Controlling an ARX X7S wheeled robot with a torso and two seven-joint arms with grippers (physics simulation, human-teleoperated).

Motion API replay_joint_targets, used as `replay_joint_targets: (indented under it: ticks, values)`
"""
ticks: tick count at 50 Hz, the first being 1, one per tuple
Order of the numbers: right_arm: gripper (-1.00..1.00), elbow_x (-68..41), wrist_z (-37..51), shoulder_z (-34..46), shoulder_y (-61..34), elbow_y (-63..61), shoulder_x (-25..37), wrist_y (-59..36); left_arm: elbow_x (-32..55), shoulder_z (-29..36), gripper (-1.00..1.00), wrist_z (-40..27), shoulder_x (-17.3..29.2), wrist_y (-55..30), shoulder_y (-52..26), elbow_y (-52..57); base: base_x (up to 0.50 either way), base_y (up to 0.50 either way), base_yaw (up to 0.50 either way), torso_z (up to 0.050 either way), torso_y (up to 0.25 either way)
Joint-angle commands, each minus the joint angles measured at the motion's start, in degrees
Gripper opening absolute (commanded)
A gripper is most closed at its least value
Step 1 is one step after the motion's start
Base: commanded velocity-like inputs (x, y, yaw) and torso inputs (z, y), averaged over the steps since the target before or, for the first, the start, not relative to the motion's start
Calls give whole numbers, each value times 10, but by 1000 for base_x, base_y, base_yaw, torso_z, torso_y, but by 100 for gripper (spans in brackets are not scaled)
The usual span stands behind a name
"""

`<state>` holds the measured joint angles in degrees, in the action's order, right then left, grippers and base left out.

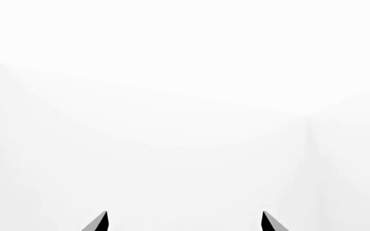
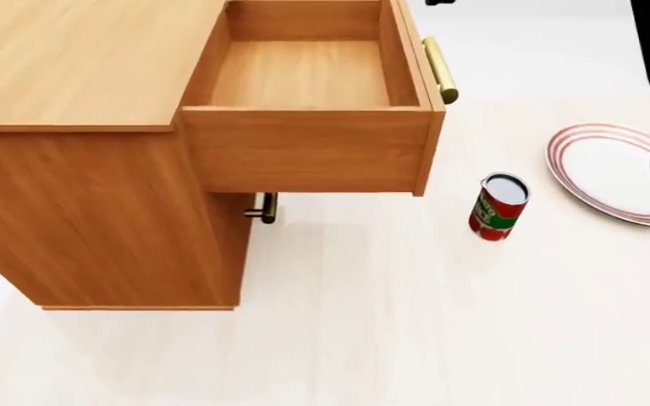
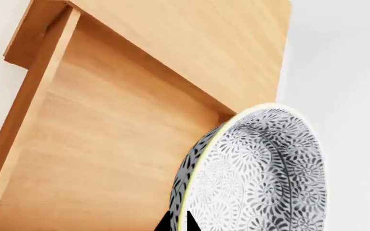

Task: Put the bowl in the top drawer of the cabinet.

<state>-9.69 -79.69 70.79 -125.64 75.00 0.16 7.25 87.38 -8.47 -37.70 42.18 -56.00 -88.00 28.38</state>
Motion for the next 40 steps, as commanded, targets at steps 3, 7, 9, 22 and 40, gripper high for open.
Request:
replay_joint_targets:
  ticks: [3, 7, 9, 22, 40]
  values:
    - [-100, -89, 19, 83, 1, 0, -2, 26, -6, -1, 100, 4, -1, 7, 2, 2, 0, 0, 0, 0, -163]
    - [-100, -92, 21, 89, 3, 0, -2, 26, -7, -1, 100, 4, -1, 8, 3, 2, 0, 0, 0, 0, -162]
    - [-100, -93, 20, 90, 3, 0, -2, 25, -7, -1, 100, 5, -1, 9, 3, 3, 0, 0, 0, 0, -162]
    - [-100, -80, 10, 83, 6, 0, -2, 21, -7, 0, 100, 4, 0, 12, 4, 3, 0, 0, 0, 0, -163]
    - [-100, -130, -4, 120, 4, -3, -2, 18, 0, -1, 100, -4, -1, 17, 6, 1, 0, 0, 0, 0, -77]
